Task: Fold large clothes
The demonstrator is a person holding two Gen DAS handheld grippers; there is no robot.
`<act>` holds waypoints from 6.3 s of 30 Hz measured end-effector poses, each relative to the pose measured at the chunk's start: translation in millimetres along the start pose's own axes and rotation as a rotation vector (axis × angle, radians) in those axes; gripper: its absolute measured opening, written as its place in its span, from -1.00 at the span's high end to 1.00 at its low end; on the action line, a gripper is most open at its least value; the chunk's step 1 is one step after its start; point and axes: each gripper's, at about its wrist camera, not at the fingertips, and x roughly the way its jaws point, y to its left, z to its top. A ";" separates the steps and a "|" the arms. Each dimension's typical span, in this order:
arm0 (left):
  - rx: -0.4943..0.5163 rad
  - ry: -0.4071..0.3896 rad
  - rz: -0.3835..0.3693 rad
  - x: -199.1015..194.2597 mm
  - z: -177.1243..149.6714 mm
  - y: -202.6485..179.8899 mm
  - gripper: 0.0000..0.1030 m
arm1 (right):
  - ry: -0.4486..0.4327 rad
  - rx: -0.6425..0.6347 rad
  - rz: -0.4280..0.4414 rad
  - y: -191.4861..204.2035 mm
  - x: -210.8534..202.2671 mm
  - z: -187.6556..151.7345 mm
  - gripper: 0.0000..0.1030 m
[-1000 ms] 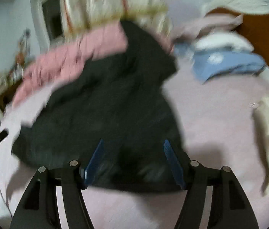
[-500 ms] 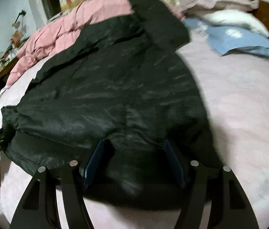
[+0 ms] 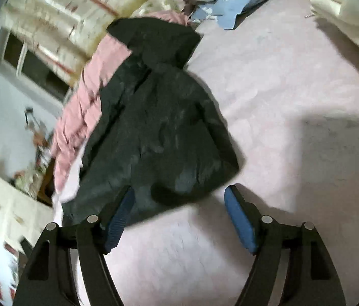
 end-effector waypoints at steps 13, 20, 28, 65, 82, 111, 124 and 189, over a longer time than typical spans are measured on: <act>0.277 -0.133 0.054 -3.8 -24.0 -45.0 0.85 | -0.115 -0.087 -0.096 9.6 -7.4 -6.4 0.88; 0.299 -0.104 0.071 -56.7 -71.9 -24.2 0.84 | -0.082 -0.092 -0.133 -0.1 -78.8 -61.1 0.88; 0.073 0.008 0.048 -76.1 -92.9 20.2 0.82 | -0.059 -0.177 -0.174 15.2 -126.1 -109.8 0.88; 0.986 -0.113 0.219 -59.6 -204.1 -105.4 -0.61 | 0.009 -1.220 -0.351 157.5 -26.9 -231.6 -0.47; 1.206 -0.095 0.287 -43.0 -231.3 -101.3 -0.76 | 0.011 -1.225 -0.349 141.7 -33.5 -220.7 -0.23; 0.936 -0.054 0.369 -150.6 -149.3 -118.7 0.74 | 0.262 -0.813 -0.145 147.0 -142.4 -152.2 0.67; 0.948 0.119 0.386 -34.1 -45.5 -160.7 0.18 | 0.415 -0.742 -0.137 164.4 -21.3 -8.0 0.46; 0.694 -0.091 0.475 32.1 -77.5 -83.4 -0.63 | -0.029 -0.484 -0.388 60.1 7.8 -47.2 0.27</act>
